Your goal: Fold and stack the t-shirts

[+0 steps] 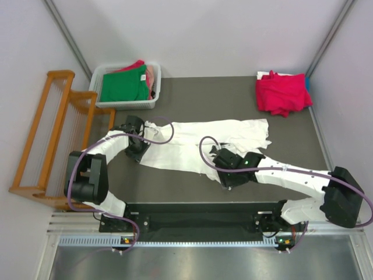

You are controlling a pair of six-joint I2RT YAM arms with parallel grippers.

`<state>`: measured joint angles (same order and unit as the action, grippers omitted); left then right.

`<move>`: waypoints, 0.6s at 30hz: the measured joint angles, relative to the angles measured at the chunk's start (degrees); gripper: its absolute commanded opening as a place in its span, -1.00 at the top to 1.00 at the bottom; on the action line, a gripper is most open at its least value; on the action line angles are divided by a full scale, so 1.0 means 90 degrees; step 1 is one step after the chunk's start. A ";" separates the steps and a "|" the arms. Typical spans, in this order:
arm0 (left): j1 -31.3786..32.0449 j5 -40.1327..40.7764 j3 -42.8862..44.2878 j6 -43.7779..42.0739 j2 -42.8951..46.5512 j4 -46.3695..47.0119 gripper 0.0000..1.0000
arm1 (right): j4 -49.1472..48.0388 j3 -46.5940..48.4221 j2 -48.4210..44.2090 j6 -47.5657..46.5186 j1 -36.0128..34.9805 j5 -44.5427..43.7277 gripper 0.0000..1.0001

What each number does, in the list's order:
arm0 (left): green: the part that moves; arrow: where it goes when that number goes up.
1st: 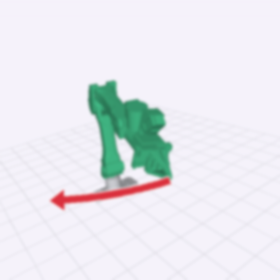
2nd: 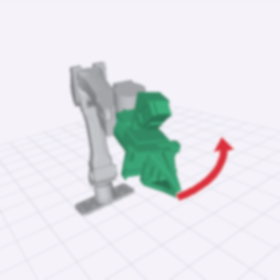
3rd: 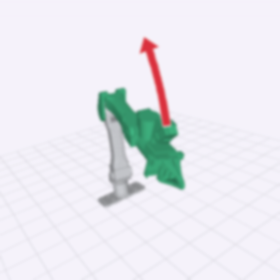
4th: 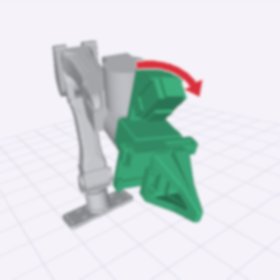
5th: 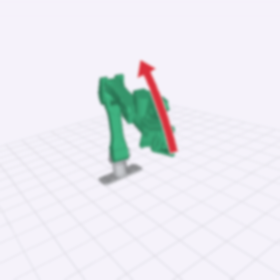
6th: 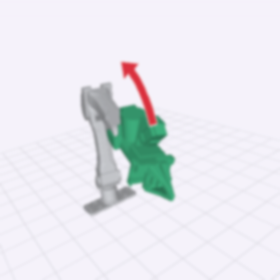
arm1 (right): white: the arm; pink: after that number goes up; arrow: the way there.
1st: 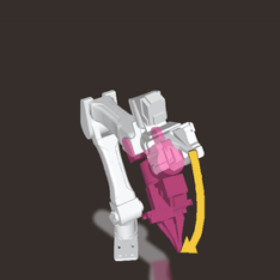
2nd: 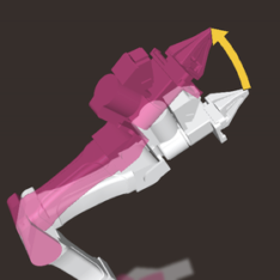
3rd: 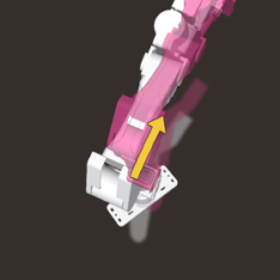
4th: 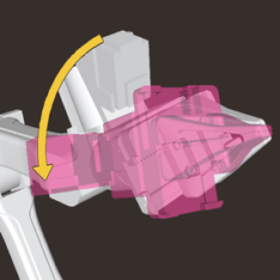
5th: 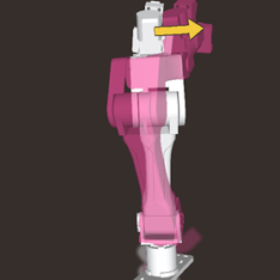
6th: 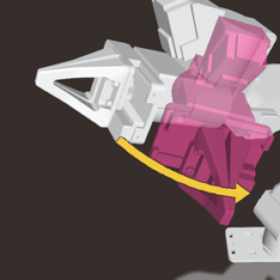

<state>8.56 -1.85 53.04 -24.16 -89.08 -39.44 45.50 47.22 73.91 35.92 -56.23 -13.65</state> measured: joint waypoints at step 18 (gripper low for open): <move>0.0000 -0.0002 0.0095 0.0000 -0.0002 -0.0117 0.54 | -0.0328 -0.0330 0.0476 0.0007 -0.0238 0.0049 -0.08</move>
<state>8.56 -1.87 53.89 -24.16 -89.10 -40.49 42.54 44.25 78.19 35.99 -58.37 -13.21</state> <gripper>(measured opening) 0.230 0.545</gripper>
